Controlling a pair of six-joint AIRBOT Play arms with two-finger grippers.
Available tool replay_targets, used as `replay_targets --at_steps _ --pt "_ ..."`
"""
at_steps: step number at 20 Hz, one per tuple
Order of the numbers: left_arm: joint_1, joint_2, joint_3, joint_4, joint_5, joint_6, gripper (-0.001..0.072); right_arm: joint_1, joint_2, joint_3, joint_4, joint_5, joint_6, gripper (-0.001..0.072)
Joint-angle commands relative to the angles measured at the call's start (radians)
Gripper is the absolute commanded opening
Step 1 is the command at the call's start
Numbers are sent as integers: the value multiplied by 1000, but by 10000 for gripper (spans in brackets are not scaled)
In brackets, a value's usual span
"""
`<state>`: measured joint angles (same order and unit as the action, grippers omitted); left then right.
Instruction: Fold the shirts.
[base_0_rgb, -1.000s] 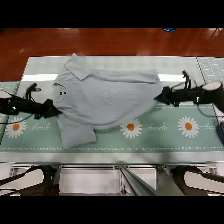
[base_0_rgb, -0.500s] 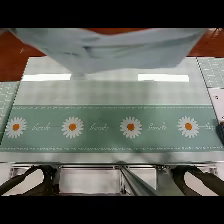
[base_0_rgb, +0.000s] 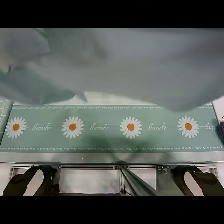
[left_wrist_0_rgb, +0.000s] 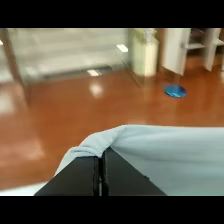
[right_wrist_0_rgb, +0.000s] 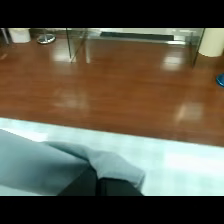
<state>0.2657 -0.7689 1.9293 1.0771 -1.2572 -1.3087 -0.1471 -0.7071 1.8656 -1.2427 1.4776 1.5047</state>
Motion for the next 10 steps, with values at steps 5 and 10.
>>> replay_targets --at_steps 5,10 --pt "-154 102 -113 291 -95 -81 17 0 56 -112 18 217 65 21" --pt "-154 -42 -420 299 -85 -134 17 1 18 -490 98 59 -5 21"
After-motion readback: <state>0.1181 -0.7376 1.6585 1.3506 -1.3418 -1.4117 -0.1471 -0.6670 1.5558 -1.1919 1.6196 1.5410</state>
